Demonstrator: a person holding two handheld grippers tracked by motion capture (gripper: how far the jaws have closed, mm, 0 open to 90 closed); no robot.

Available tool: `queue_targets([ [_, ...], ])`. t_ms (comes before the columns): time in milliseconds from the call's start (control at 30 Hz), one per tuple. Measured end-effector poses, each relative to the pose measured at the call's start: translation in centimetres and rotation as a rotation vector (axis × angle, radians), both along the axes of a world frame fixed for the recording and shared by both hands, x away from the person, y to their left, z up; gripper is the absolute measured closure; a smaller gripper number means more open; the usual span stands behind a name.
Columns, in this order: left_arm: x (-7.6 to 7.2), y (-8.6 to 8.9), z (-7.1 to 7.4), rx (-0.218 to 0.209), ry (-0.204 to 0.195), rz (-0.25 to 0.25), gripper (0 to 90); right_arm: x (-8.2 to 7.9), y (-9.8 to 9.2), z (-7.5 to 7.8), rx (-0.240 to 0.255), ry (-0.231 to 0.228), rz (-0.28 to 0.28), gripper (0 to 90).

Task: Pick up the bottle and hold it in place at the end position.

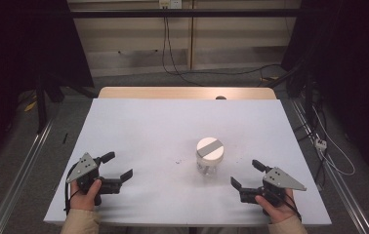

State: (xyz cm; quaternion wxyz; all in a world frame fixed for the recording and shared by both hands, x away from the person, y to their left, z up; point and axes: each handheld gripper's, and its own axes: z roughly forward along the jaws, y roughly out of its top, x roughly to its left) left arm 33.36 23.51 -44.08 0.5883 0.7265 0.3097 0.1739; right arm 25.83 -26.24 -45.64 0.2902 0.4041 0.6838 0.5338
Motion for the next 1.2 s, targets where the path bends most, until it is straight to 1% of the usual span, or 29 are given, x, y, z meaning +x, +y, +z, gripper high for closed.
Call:
queue_targets([
  [267, 0.0, -0.2, 0.0, 0.011, -0.005, -0.002, 2.9, 0.2, 0.3, 0.1, -0.002, -0.001, -0.005, 2.9],
  [400, 0.0, -0.3, 0.1, 0.011, -0.005, -0.002, 2.9, 0.5, 0.9, 0.2, -0.01, -0.004, 0.004, 2.9],
  [500, 0.1, -0.3, 0.0, 0.009, -0.004, -0.003, 2.9, 0.7, 1.2, 0.2, -0.008, -0.004, 0.006, 2.9],
  [567, 0.1, -0.3, 0.0, 0.006, -0.002, -0.003, 2.9, 0.9, 1.7, 0.2, 0.006, 0.001, 0.013, 3.1],
  [633, 0.1, -0.4, 0.0, 0.003, -0.003, -0.003, 2.9, 1.0, 1.9, 0.2, 0.006, 0.002, 0.014, 3.1],
  [667, 0.1, -0.4, 0.0, 0.011, -0.004, -0.004, 2.9, 1.1, 2.1, 0.3, 0.002, 0.002, 0.017, 3.2],
  [767, 0.0, -0.4, 0.0, 0.004, -0.003, -0.004, 2.9, 1.6, 3.1, 0.3, -0.001, 0.008, 0.03, 3.4],
  [833, 0.0, -0.4, 0.0, 0.008, -0.002, -0.003, 2.9, 1.7, 3.3, 0.3, -0.007, 0.008, 0.035, 3.4],
  [867, 0.0, -0.3, 0.0, 0.015, -0.004, -0.005, 2.9, 2.0, 3.8, 0.3, -0.014, 0.011, 0.039, 3.5],
  [900, 0.0, -0.3, 0.0, 0.007, 0.0, -0.002, 2.9, 2.0, 3.8, 0.3, -0.014, 0.011, 0.039, 3.5],
  [933, 0.0, -0.3, -0.1, 0.01, -0.001, -0.005, 2.9, 2.1, 4.0, 0.3, -0.014, 0.011, 0.042, 3.6],
  [967, 0.0, -0.3, 0.0, 0.018, -0.003, -0.005, 2.9, 2.2, 4.3, 0.3, -0.014, 0.015, 0.042, 3.6],
  [1033, 0.0, -0.3, -0.1, 0.009, -0.001, -0.003, 2.9, 2.5, 4.6, 0.3, -0.01, 0.019, 0.041, 3.6],
  [1067, 0.0, -0.3, -0.1, 0.009, -0.001, -0.002, 2.9, 2.8, 5.0, 0.3, -0.01, 0.026, 0.043, 3.6],
  [1200, 0.0, -0.4, -0.1, 0.005, -0.001, -0.004, 2.9, 3.3, 5.5, 0.2, -0.012, 0.033, 0.034, 3.8],
])
